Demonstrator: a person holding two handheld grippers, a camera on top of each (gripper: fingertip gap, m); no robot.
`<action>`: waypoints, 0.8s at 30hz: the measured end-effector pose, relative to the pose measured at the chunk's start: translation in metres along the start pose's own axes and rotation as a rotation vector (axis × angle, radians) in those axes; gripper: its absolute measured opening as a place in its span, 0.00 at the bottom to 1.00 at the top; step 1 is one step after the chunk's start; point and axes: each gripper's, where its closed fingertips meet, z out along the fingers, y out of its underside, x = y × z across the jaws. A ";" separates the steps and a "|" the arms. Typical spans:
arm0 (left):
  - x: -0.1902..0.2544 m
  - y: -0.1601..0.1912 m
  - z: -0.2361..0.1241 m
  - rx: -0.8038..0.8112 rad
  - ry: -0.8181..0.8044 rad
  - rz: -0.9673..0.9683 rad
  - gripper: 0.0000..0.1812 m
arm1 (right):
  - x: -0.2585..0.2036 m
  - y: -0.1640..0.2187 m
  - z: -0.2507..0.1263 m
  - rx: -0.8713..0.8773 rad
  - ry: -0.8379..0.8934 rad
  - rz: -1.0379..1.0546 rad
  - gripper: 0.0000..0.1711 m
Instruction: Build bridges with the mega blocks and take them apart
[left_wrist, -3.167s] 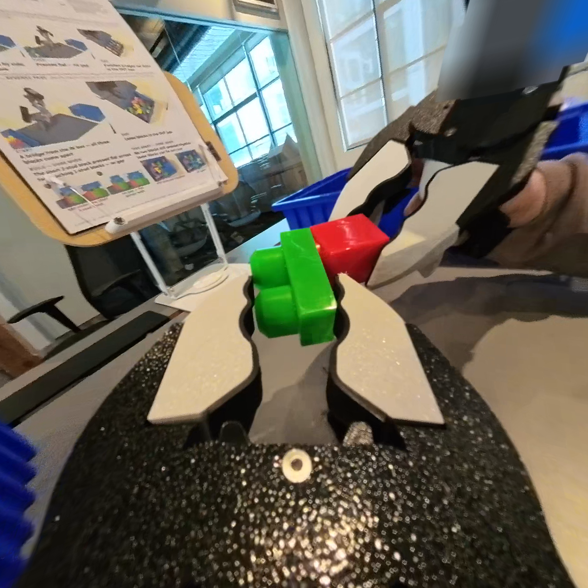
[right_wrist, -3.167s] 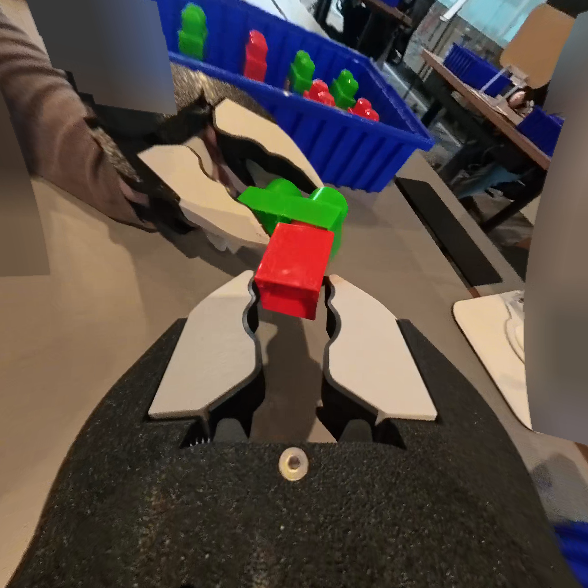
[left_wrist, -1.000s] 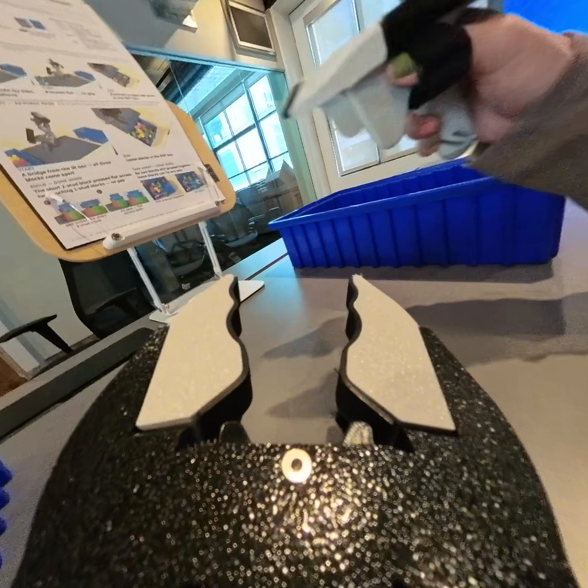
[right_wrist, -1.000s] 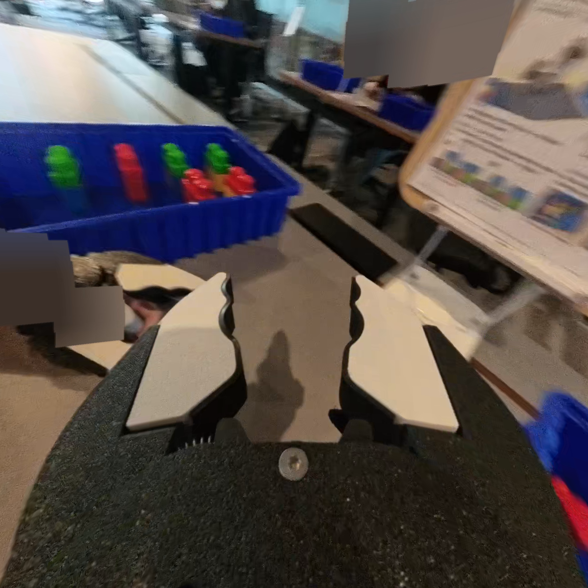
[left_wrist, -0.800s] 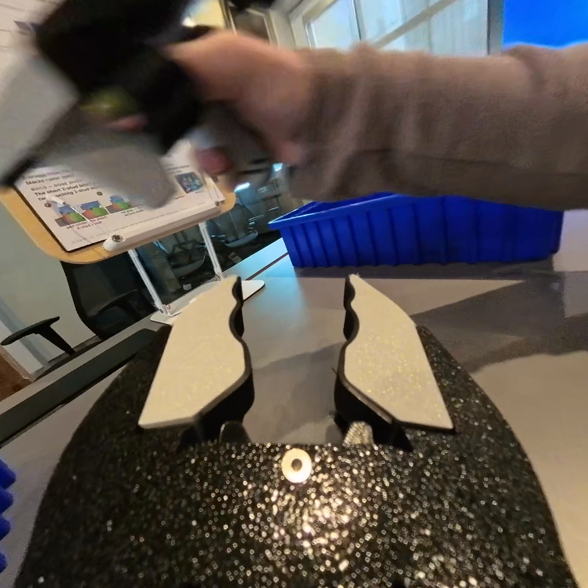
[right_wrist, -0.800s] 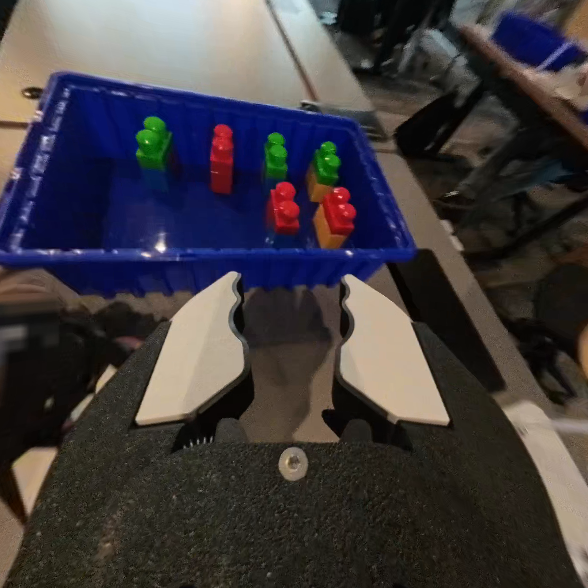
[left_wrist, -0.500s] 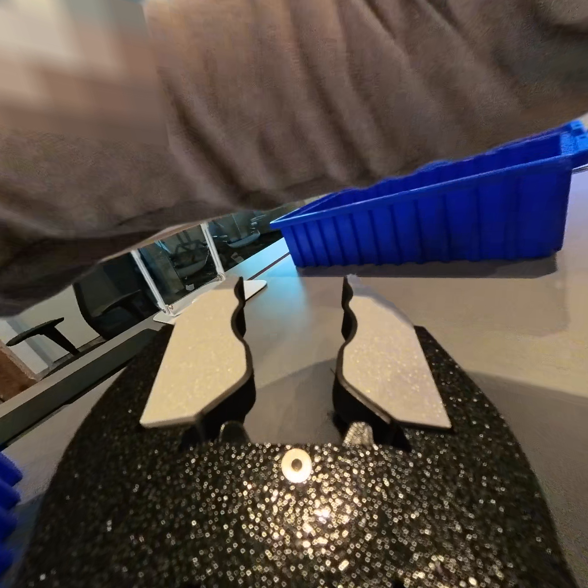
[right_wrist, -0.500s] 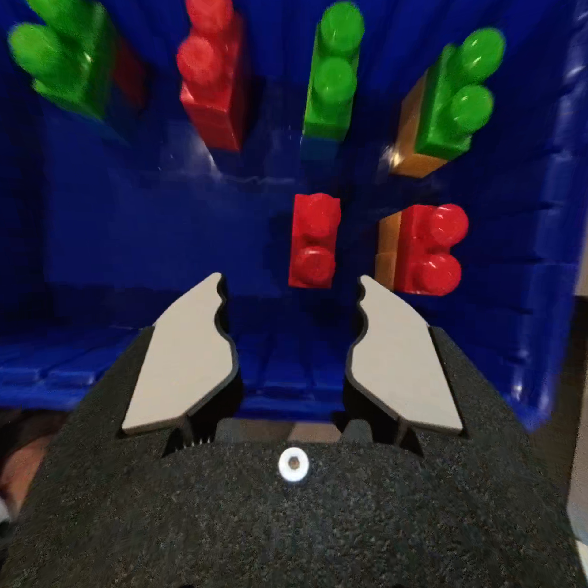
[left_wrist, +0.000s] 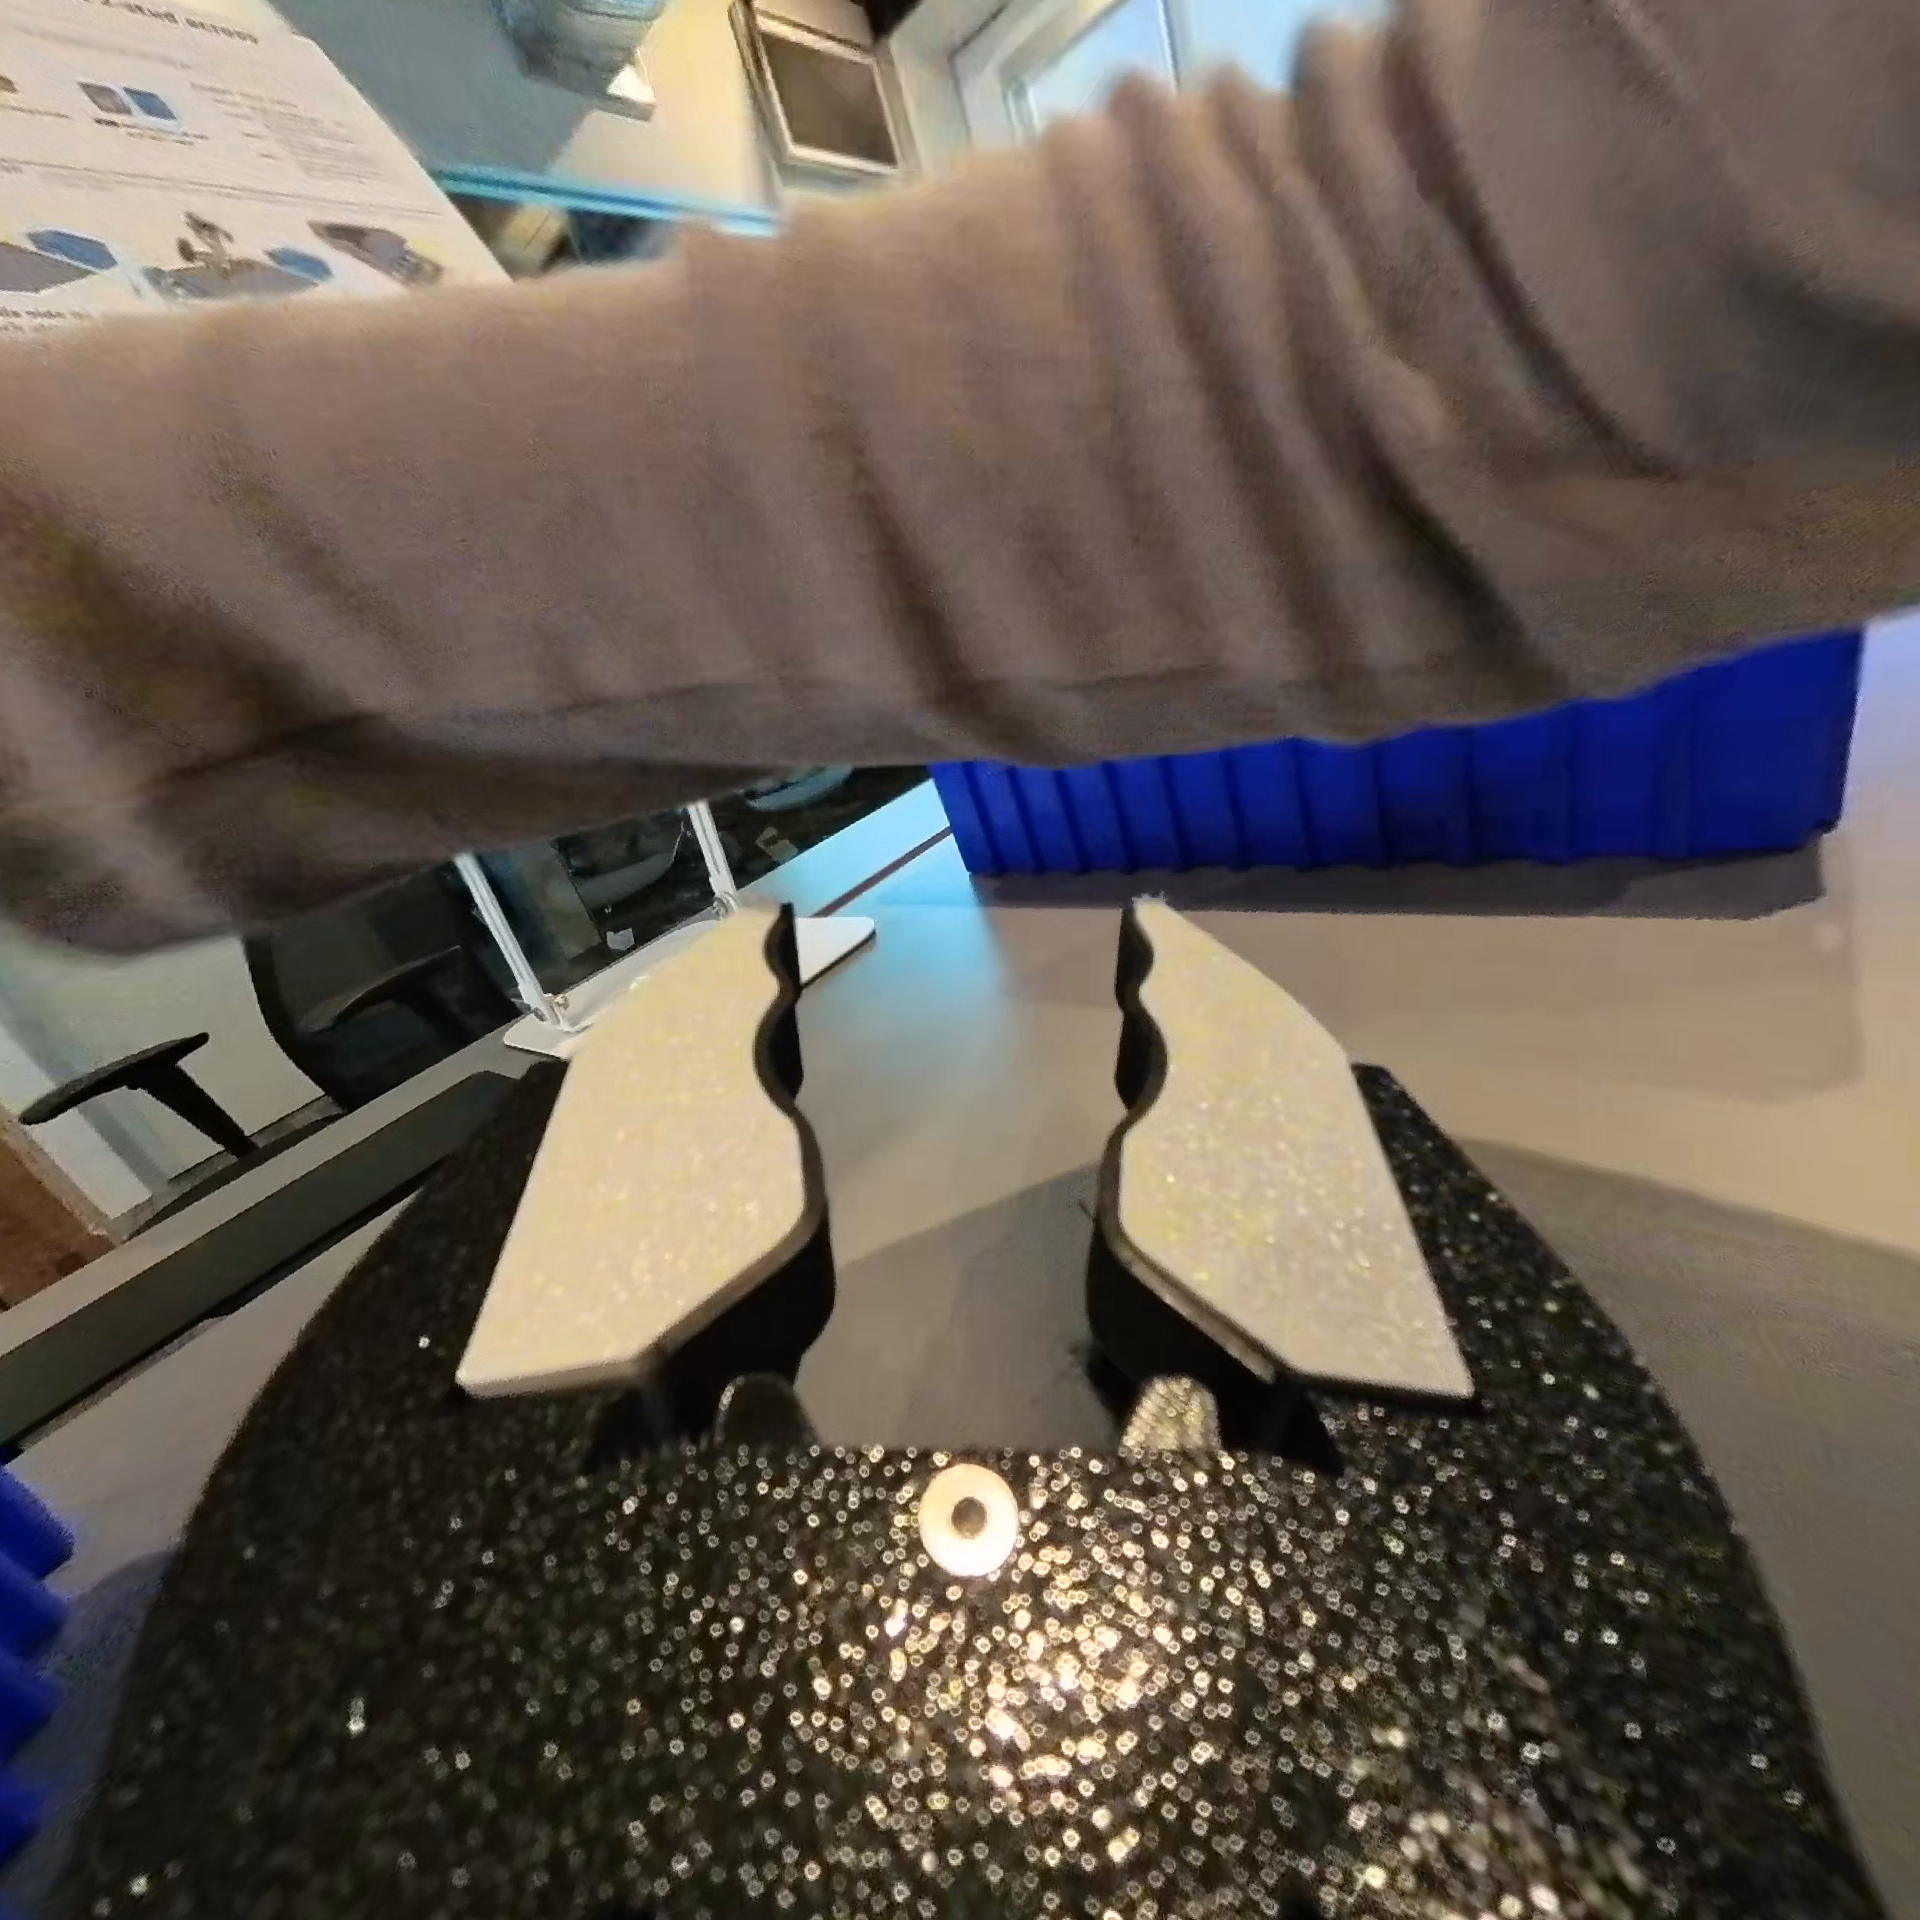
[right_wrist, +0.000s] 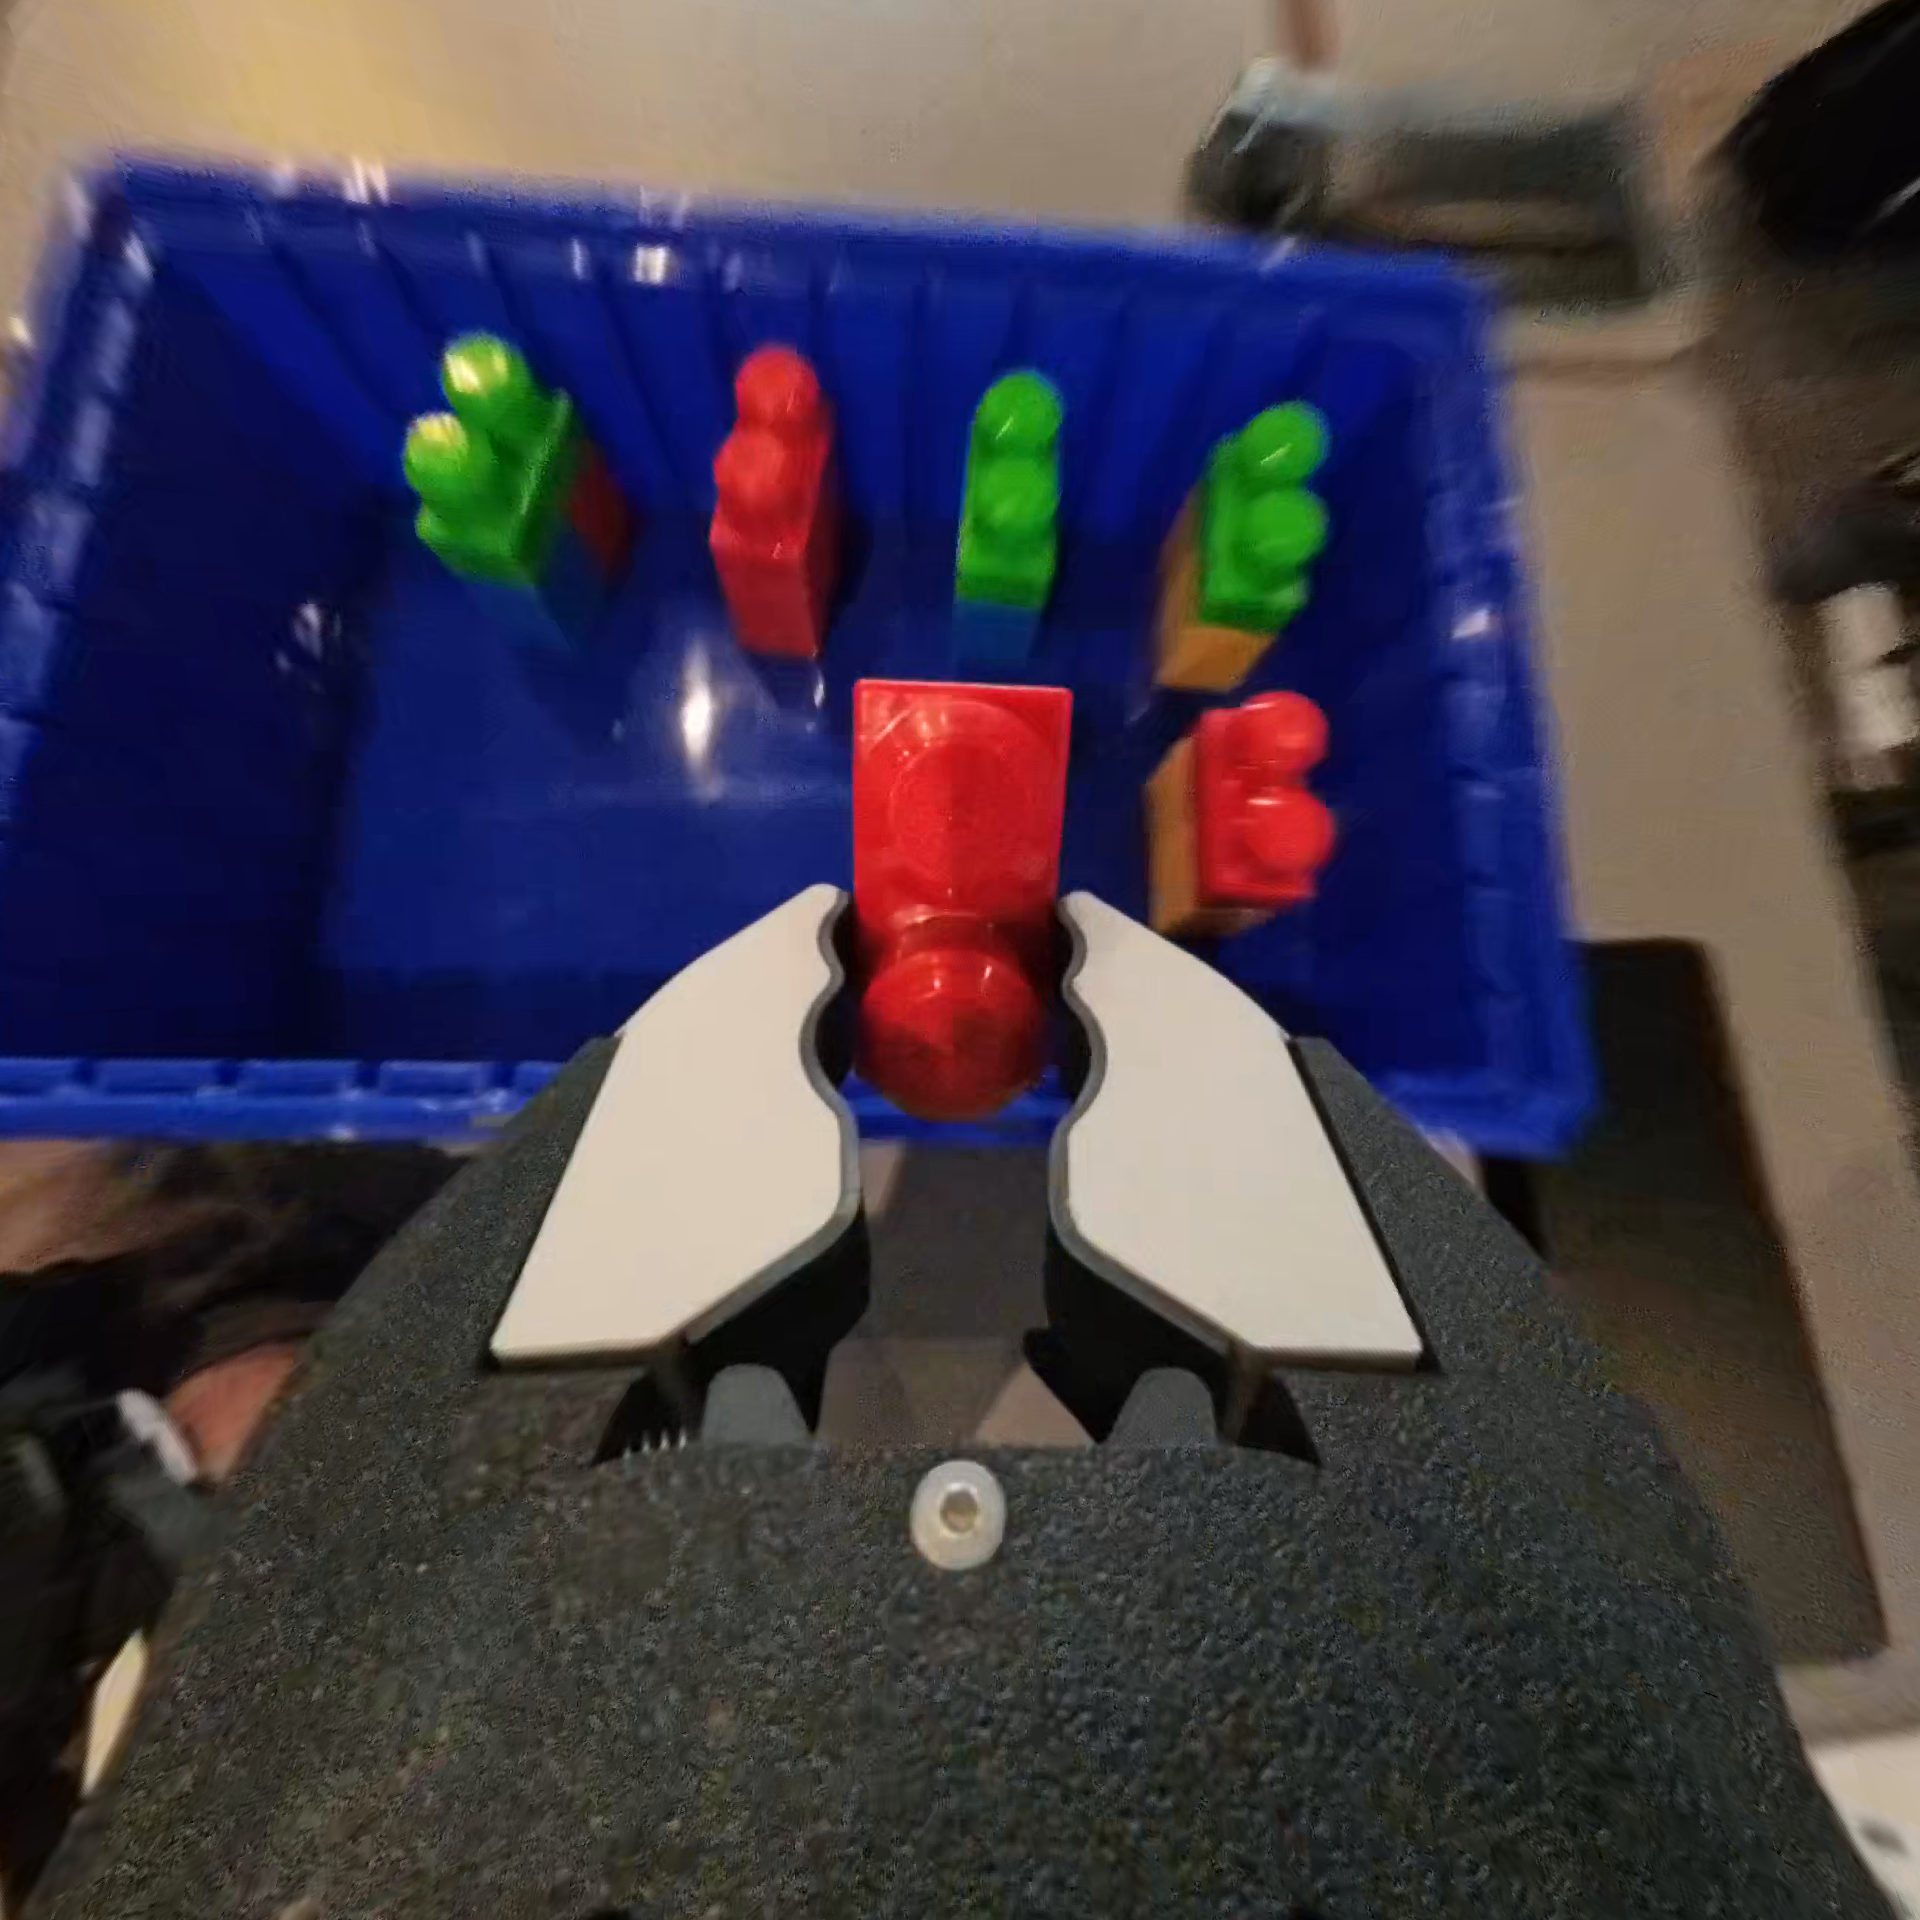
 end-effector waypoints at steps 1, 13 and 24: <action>-0.001 0.000 0.000 0.002 -0.004 -0.002 0.32 | 0.004 0.003 -0.028 0.098 0.072 0.008 0.21; -0.041 -0.007 -0.014 0.050 -0.192 -0.071 0.40 | -0.026 0.197 -0.139 0.630 0.606 0.234 0.21; -0.063 0.008 -0.015 0.014 -0.187 -0.242 0.46 | -0.067 0.187 -0.138 0.887 0.203 0.251 0.21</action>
